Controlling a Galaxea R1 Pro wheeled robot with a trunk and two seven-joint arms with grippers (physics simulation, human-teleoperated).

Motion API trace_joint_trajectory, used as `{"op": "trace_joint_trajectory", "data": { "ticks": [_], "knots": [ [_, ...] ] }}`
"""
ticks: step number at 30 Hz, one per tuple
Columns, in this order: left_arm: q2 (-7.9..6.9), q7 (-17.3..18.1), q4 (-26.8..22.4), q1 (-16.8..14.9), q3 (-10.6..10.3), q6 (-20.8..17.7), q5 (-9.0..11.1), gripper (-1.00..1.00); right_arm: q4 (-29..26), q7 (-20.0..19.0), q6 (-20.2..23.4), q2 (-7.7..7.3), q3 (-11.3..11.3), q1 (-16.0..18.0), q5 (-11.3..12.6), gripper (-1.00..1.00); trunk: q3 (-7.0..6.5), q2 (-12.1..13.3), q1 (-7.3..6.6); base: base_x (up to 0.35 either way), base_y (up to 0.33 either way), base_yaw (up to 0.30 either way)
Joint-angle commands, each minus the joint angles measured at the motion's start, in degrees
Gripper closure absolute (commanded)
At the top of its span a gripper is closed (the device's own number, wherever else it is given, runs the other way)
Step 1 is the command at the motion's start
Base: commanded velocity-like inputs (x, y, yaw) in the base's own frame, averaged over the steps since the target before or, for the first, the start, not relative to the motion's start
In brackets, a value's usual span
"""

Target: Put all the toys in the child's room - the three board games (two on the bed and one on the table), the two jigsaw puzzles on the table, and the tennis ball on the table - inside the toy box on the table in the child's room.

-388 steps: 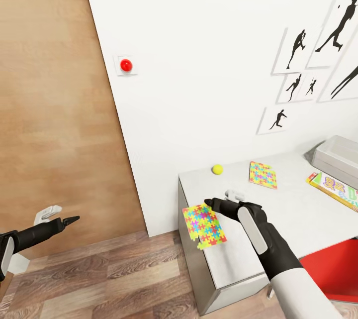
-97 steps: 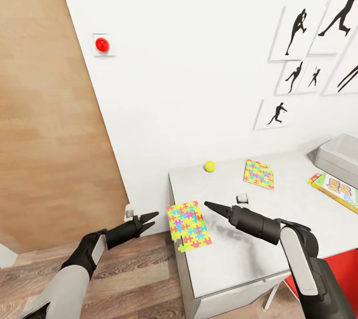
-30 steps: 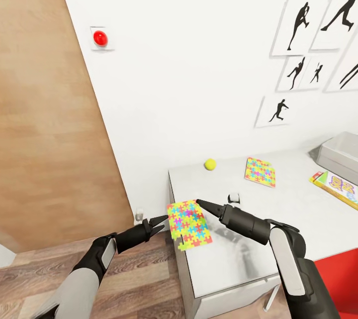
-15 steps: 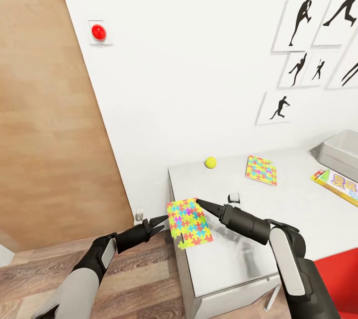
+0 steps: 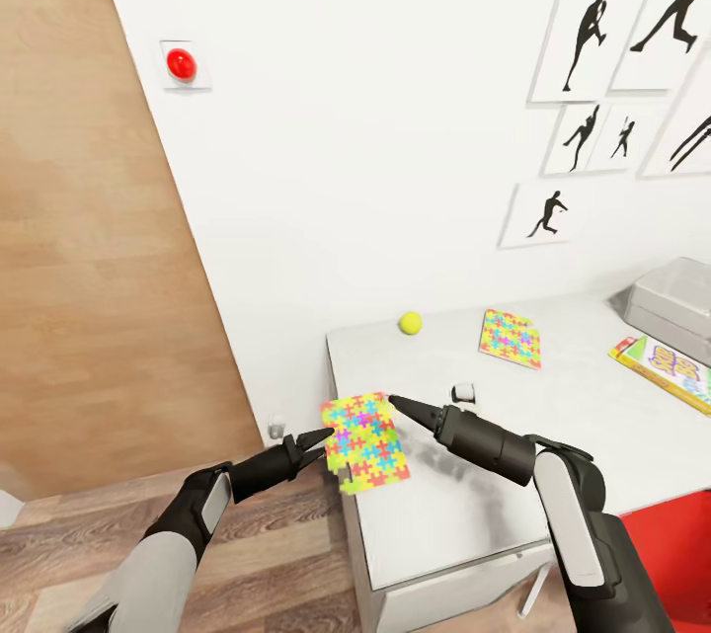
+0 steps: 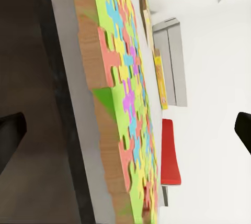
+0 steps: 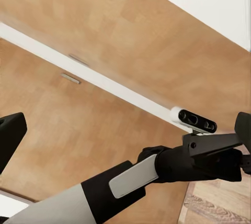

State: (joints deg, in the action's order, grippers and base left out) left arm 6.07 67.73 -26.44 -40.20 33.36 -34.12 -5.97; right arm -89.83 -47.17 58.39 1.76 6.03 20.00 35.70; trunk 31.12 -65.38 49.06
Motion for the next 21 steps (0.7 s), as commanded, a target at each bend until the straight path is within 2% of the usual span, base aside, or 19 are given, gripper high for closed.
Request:
{"op": "trace_joint_trajectory", "data": {
  "ticks": [1,17,21],
  "knots": [
    [0.08,0.4,-0.1,-0.1,0.5,-0.5,-0.6,-1.0,0.0,-0.4,0.2,0.05,0.1,0.0,-0.3,-1.0,0.06,0.0,0.0,0.0,-0.242,0.0],
    [0.08,0.3,-0.1,0.0,0.4,-0.4,-0.6,-1.0,0.0,-0.4,0.2,0.09,0.1,0.0,-0.3,-1.0,0.06,0.0,0.0,0.0,-0.031,0.0],
    [0.1,0.3,-0.1,0.0,0.4,-0.5,-0.6,-1.0,0.0,-0.4,0.2,0.09,0.1,0.0,-0.3,-1.0,0.06,0.0,0.0,0.0,-0.16,0.0]
  ]
}}
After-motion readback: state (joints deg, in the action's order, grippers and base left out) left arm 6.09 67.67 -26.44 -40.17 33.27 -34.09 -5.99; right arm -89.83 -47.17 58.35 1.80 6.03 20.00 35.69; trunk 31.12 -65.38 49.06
